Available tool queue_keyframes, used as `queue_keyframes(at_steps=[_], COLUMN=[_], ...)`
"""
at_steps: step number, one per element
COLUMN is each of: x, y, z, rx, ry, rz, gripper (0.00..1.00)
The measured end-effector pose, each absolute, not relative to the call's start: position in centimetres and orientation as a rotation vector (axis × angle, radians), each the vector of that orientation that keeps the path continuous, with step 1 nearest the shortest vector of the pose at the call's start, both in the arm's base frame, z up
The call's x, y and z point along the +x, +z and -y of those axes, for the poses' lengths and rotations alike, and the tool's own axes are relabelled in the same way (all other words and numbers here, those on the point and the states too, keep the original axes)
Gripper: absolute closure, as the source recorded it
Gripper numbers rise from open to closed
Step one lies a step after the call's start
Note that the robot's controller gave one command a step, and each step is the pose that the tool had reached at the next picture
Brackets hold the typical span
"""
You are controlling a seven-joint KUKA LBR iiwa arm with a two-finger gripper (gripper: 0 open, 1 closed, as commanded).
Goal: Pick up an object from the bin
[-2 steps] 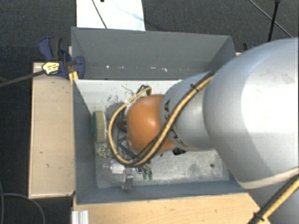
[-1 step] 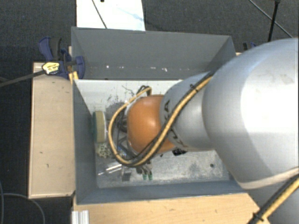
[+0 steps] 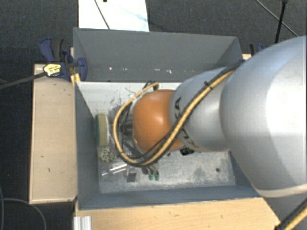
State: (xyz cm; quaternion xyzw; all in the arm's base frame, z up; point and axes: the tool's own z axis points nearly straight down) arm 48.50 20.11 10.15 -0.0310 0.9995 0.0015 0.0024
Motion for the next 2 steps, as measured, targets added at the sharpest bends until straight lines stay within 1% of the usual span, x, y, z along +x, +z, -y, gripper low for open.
queue_keyframes(at_steps=[1, 2], x=[48.61, 48.70], y=[11.40, 11.52], z=[-20.17, -20.21], rx=[-0.092, -0.087], ry=[0.005, 0.006], rz=[-3.134, -3.133], gripper=[1.00, 1.00])
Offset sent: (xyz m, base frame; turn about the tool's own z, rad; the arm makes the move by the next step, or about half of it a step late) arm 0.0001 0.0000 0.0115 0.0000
